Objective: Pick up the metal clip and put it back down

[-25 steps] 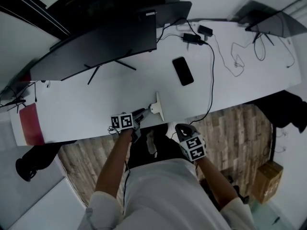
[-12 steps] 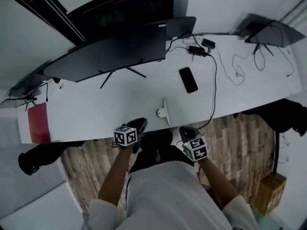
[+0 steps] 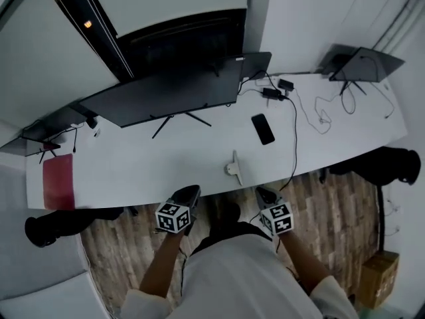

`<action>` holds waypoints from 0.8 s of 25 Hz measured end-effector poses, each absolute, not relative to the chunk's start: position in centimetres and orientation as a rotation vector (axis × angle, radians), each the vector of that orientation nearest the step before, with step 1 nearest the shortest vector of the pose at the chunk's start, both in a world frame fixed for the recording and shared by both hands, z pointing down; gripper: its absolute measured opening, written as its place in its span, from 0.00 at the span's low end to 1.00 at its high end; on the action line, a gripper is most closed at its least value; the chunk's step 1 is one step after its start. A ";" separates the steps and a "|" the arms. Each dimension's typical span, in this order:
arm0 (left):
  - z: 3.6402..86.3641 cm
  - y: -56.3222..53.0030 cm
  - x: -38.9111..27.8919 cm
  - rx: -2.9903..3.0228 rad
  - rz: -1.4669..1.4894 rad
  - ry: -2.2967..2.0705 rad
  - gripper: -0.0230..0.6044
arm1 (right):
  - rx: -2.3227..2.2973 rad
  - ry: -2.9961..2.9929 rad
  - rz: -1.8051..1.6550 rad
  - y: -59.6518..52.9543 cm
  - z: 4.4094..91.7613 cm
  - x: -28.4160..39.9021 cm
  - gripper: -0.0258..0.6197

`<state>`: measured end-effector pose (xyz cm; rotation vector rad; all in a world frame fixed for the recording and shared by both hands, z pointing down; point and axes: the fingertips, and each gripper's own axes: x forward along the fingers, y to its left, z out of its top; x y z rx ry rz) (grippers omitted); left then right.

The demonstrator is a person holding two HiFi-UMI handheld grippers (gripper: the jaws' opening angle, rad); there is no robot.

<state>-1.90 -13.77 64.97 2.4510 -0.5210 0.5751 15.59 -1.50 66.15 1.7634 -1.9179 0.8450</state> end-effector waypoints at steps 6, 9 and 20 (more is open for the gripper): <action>62.0 -10.9 -5.0 2.519 0.513 -0.544 0.09 | 1.797 -1.928 0.746 -0.1 63.7 13.8 0.10; 61.7 -9.6 -6.5 2.519 0.498 -0.548 0.09 | 1.810 -1.921 0.714 0.6 62.6 12.8 0.10; 59.1 -5.1 -11.5 2.545 0.427 -0.571 0.09 | 1.869 -1.902 0.634 6.2 59.6 9.2 0.10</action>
